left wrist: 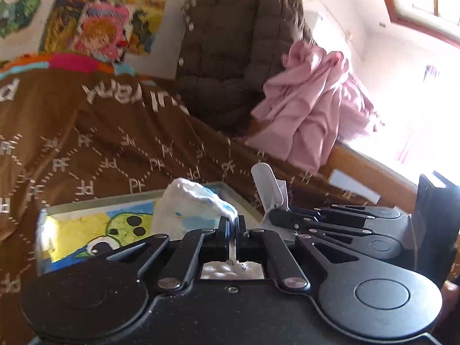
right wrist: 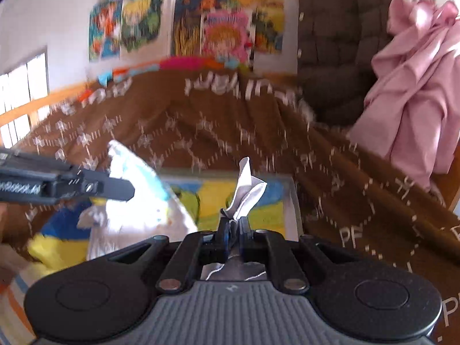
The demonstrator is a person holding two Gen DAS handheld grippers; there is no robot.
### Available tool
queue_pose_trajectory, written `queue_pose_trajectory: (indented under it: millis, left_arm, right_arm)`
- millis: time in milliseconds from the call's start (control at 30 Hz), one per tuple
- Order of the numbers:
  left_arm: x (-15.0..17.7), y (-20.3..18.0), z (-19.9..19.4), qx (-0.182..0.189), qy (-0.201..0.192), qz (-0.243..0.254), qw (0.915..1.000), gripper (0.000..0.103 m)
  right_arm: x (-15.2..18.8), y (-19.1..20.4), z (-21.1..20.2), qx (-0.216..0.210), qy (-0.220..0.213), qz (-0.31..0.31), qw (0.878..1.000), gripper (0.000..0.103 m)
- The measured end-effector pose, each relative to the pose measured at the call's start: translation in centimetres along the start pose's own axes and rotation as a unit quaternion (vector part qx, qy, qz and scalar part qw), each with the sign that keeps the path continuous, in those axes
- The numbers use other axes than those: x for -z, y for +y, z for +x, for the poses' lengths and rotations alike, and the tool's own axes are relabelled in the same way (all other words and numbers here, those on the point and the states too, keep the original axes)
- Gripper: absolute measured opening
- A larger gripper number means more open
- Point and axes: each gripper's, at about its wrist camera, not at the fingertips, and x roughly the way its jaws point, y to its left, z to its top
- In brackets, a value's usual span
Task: Organize soft objects
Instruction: 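Carry the white gauze and grey cloth over the cartoon box lid with both tools, then open both tools to drop the gauze and grey cloth into the lid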
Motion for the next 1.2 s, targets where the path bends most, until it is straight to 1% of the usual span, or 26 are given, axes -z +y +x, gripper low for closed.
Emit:
queue_pose_trajectory:
  millis: [100, 167, 233, 333, 400, 500, 600, 700, 767, 833, 900, 967, 1033, 1100, 1133, 1167, 1200]
  left_arm:
    - [-0.3, 0.8, 2.8, 0.005, 0.032, 0.022, 0.9992, 0.002]
    - [-0.8, 1.4, 4.3, 0.012, 0.064, 0.023, 0.9976, 0.002]
    - [-1.3, 1.8, 5.4, 0.016, 0.093, 0.034, 0.995, 0.002]
    - [-2.0, 1.9, 6.3, 0.027, 0.126, 0.067, 0.9893, 0.003]
    - [-1.9, 2.3, 6.7, 0.034, 0.14, 0.072, 0.987, 0.003]
    - [-1.1, 3.2, 7.1, 0.035, 0.135, 0.06, 0.9884, 0.003]
    - [-0.4, 4.5, 7.8, 0.042, 0.119, 0.035, 0.9914, 0.003]
    - [0.3, 5.3, 8.6, 0.047, 0.112, 0.027, 0.9922, 0.004]
    - [0.7, 5.5, 9.0, 0.051, 0.114, 0.024, 0.9919, 0.005]
    - [1.1, 5.8, 9.2, 0.054, 0.116, 0.016, 0.9917, 0.006]
    - [1.4, 6.1, 9.4, 0.056, 0.118, 0.012, 0.9913, 0.01]
    - [1.5, 6.4, 9.5, 0.056, 0.118, 0.007, 0.9914, 0.017]
    - [1.6, 6.7, 9.6, 0.056, 0.119, 0.0, 0.9913, 0.021]
    - [1.6, 6.9, 9.7, 0.053, 0.118, -0.005, 0.9916, 0.028]
    - [1.6, 7.0, 9.7, 0.053, 0.117, -0.006, 0.9916, 0.033]
    - [1.6, 7.1, 9.6, 0.052, 0.117, -0.008, 0.9918, 0.041]
    - [1.6, 7.2, 9.5, 0.05, 0.117, -0.011, 0.9918, 0.045]
  right_arm:
    - [-0.1, -0.2, 1.5, 0.001, 0.042, 0.005, 0.999, 0.007]
    - [-0.1, -0.2, 2.8, -0.002, 0.075, 0.01, 0.997, 0.007]
    - [0.0, 0.1, 3.9, -0.004, 0.101, 0.001, 0.995, 0.007]
    - [-0.1, 0.8, 5.0, -0.002, 0.125, -0.023, 0.992, 0.007]
    - [-0.2, 0.9, 5.6, 0.0, 0.133, -0.028, 0.991, 0.008]
    - [-0.5, 0.6, 6.3, 0.006, 0.136, -0.037, 0.99, 0.009]
    - [-0.8, 0.1, 7.2, 0.006, 0.143, -0.032, 0.989, 0.016]
    - [-1.0, -0.1, 7.6, 0.0, 0.148, -0.033, 0.988, 0.028]
    - [-1.1, -0.2, 7.6, -0.003, 0.148, -0.04, 0.988, 0.048]
    - [-1.0, -0.4, 7.4, -0.006, 0.142, -0.042, 0.989, 0.058]
    - [-1.0, -0.9, 7.0, -0.01, 0.126, -0.033, 0.991, 0.065]
    - [-1.0, -1.4, 6.4, -0.011, 0.103, -0.025, 0.994, 0.077]
    - [-1.0, -1.8, 5.9, -0.009, 0.078, -0.027, 0.996, 0.081]
    - [-1.1, -2.0, 5.5, -0.01, 0.065, -0.035, 0.997, 0.081]
    - [-1.2, -2.0, 5.3, -0.011, 0.059, -0.039, 0.997, 0.081]
    - [-1.3, -2.0, 5.3, -0.01, 0.056, -0.043, 0.997, 0.081]
    - [-1.3, -2.1, 5.3, -0.009, 0.051, -0.046, 0.998, 0.081]
